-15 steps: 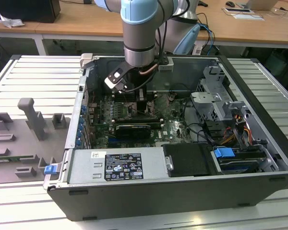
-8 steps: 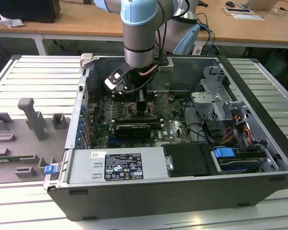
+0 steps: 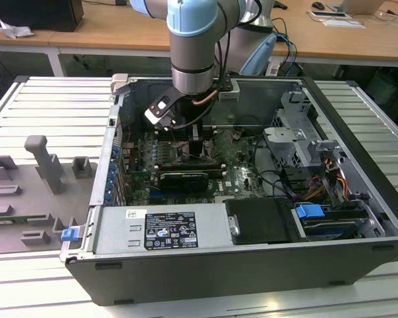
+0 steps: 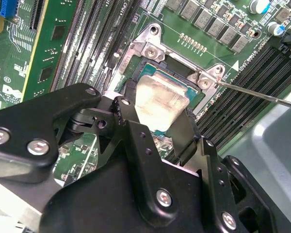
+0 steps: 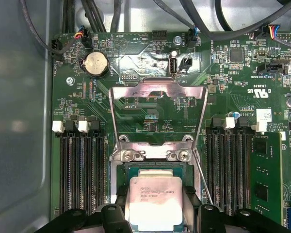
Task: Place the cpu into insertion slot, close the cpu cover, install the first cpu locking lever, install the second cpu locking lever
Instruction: 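Place the cpu into insertion slot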
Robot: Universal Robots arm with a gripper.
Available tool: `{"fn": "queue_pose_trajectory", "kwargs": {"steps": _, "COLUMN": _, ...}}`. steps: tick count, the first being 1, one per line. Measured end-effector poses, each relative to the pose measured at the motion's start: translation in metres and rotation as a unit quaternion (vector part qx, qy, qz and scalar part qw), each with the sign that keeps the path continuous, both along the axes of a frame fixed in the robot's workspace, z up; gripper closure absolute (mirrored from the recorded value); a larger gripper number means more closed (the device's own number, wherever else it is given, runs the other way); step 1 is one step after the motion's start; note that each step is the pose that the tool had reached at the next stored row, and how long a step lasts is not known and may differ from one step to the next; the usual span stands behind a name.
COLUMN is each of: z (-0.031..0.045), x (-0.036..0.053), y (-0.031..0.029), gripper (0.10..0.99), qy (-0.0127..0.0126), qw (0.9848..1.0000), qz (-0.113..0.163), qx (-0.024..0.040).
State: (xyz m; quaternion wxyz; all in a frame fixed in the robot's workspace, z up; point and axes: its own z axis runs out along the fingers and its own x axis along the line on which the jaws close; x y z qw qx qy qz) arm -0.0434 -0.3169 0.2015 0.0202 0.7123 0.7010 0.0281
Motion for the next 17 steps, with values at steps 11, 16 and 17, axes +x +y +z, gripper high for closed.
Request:
{"fn": "queue_pose_trajectory", "kwargs": {"steps": 11, "z": 0.0015, "x": 0.0, "y": 0.0, "gripper": 0.424, "qy": 0.0, "qw": 1.0, "qz": 0.0, "qx": 0.0}}
{"fn": "queue_pose_trajectory", "kwargs": {"steps": 16, "z": 0.0067, "x": 0.0, "y": 0.0, "gripper": 0.424, "qy": 0.0, "qw": 1.0, "qz": -0.002, "qx": 0.0}}
{"fn": "queue_pose_trajectory", "kwargs": {"steps": 17, "z": 0.0076, "x": 0.0, "y": 0.0, "gripper": 0.424, "qy": 0.0001, "qw": 1.0, "qz": -0.002, "qx": 0.0}}
